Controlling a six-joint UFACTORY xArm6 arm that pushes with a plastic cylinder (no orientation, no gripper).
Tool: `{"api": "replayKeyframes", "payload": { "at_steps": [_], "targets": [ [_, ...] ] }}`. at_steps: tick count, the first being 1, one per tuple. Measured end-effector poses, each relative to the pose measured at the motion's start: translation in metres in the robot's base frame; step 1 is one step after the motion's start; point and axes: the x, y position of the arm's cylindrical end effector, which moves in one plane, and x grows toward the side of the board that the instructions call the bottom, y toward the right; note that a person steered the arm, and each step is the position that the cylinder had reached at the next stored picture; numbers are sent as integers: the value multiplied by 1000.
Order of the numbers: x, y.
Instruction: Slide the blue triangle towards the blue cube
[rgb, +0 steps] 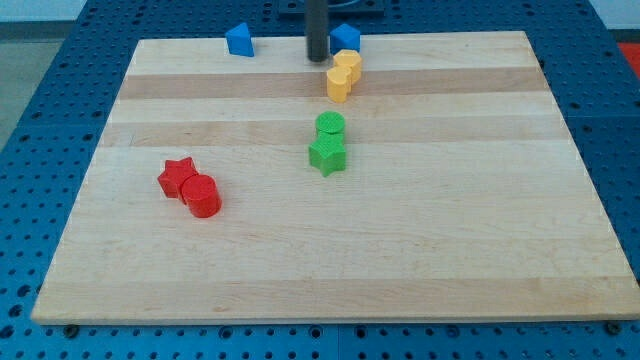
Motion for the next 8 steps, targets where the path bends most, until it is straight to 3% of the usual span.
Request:
{"api": "replayKeyframes", "payload": {
  "at_steps": [2,3,5,8],
  "targets": [
    [20,-181],
    [-39,-198],
    [-45,-129],
    [-40,-76]
  ]
}}
